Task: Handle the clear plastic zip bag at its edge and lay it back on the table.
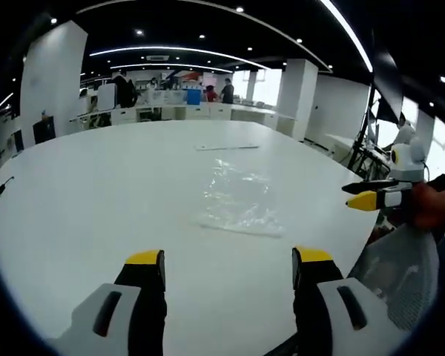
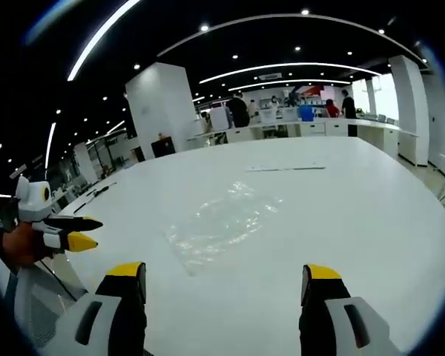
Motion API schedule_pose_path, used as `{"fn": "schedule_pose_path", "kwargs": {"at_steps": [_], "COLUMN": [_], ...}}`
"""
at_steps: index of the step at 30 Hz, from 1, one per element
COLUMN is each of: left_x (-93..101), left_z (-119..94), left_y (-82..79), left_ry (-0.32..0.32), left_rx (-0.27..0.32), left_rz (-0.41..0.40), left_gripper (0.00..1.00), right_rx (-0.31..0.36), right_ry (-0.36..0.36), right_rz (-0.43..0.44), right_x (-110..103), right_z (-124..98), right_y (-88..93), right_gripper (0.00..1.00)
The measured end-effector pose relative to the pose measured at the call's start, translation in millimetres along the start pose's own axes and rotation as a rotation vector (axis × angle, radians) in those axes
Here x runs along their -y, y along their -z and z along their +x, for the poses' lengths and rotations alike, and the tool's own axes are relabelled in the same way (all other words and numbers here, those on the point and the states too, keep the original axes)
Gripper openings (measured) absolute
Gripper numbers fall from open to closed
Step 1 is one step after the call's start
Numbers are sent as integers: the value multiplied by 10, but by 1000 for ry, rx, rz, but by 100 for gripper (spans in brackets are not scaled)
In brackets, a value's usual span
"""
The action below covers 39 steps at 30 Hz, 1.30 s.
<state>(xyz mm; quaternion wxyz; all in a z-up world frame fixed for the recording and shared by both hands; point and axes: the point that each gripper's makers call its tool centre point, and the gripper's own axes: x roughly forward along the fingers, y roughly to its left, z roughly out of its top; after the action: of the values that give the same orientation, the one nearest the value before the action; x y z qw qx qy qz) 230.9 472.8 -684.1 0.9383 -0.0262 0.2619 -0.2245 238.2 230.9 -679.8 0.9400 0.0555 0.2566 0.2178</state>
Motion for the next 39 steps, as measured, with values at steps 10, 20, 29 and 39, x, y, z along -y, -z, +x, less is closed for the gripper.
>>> {"fn": "schedule_pose_path", "kwargs": {"at_steps": [10,20,29,39], "left_x": [55,25,34,10], "left_z": [-23,-7,-4,-9], "left_y": [-48,-36,-26,-27], "left_ry": [4,7,8,-1], "left_rx": [6,3,-3,0], "left_rz": [25,23,21,14], "left_gripper": [69,69,69,69], "right_rx": [11,9,1,-15], "right_ry": [5,-1,-1,-11], "right_rz": [-1,-7,-11,-21], "right_x": [17,-13,0,-24], "right_z": [-1,-9,11,32], "right_y": [-10,-6,22,56], "right_gripper": [86,86,84,84]}}
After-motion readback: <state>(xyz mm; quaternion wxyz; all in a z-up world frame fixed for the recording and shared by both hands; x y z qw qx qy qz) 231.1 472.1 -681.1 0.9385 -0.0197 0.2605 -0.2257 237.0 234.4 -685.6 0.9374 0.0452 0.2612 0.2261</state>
